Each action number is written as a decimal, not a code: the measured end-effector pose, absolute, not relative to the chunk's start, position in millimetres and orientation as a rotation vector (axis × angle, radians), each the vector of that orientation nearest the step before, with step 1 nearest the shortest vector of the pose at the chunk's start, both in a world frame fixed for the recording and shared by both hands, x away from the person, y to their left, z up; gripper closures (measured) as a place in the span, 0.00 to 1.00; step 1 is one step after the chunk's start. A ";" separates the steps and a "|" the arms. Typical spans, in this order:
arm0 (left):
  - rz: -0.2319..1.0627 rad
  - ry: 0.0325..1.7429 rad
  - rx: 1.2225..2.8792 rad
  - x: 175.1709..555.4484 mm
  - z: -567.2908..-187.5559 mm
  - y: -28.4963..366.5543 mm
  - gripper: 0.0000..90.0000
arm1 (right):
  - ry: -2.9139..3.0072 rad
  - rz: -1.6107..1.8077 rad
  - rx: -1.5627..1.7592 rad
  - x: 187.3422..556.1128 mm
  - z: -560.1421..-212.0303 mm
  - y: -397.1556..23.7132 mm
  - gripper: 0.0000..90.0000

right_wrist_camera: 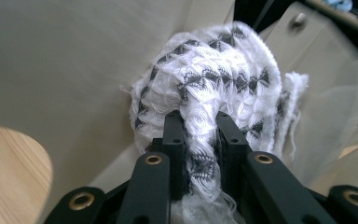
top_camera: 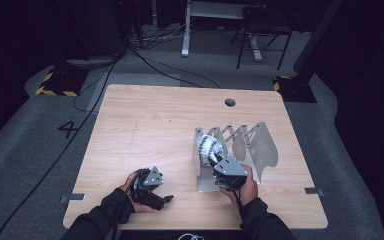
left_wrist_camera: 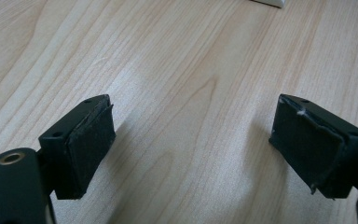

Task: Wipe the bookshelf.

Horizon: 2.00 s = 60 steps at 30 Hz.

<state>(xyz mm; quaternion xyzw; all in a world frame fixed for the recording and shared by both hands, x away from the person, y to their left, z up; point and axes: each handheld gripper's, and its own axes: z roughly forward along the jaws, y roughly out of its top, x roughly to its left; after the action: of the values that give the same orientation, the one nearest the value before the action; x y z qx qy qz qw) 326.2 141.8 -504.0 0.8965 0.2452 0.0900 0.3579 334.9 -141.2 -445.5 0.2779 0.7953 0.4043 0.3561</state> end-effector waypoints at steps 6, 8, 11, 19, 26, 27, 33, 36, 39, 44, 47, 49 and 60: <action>0.233 0.633 2.313 326.2 -504.0 141.8 0.15 | 1.887 1.123 0.670 315.6 -423.4 -143.5 0.86; 0.234 0.630 2.314 326.3 -503.9 141.9 0.15 | 1.865 1.130 0.646 311.5 -418.2 -144.5 0.86; 0.234 0.631 2.314 326.3 -503.9 141.9 0.15 | 1.866 1.127 0.638 308.1 -416.8 -146.0 0.86; 0.233 0.633 2.313 326.1 -504.0 141.8 0.15 | 2.121 0.987 0.636 324.4 -455.7 -140.6 0.86; 0.233 0.638 2.311 325.7 -504.0 141.5 0.15 | 2.412 0.934 0.571 329.1 -491.4 -136.5 0.84; 0.236 0.641 2.311 325.5 -504.0 141.3 0.15 | 2.429 0.945 0.575 328.0 -492.6 -136.6 0.84; 0.237 0.643 2.307 325.4 -504.1 140.6 0.15 | 2.545 0.915 0.513 318.8 -485.9 -139.3 0.85; 0.236 0.644 2.308 325.5 -504.1 140.4 0.15 | 2.488 0.898 0.527 318.6 -483.4 -139.7 0.85; 0.236 0.644 2.310 325.7 -504.0 140.2 0.15 | 2.293 0.868 0.573 324.5 -479.0 -135.0 0.85; 0.235 0.641 2.311 326.1 -504.0 139.6 0.15 | 2.267 0.858 0.565 335.9 -488.8 -119.2 0.85; 0.236 0.640 2.311 326.0 -504.0 139.6 0.15 | 2.333 0.880 0.554 340.0 -496.4 -114.8 0.85; 0.236 0.640 2.311 325.9 -503.9 139.7 0.15 | 2.358 0.902 0.516 338.4 -497.8 -116.6 0.85; 0.235 0.639 2.311 326.0 -503.9 139.7 0.15 | 2.461 1.063 0.389 319.3 -477.7 -134.4 0.85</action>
<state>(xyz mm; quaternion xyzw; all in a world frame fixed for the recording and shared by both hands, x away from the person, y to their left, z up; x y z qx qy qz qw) 326.0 139.7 -503.9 0.8956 0.2478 0.0910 0.3580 319.3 -134.4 -477.7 0.1401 0.8874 0.3831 0.2149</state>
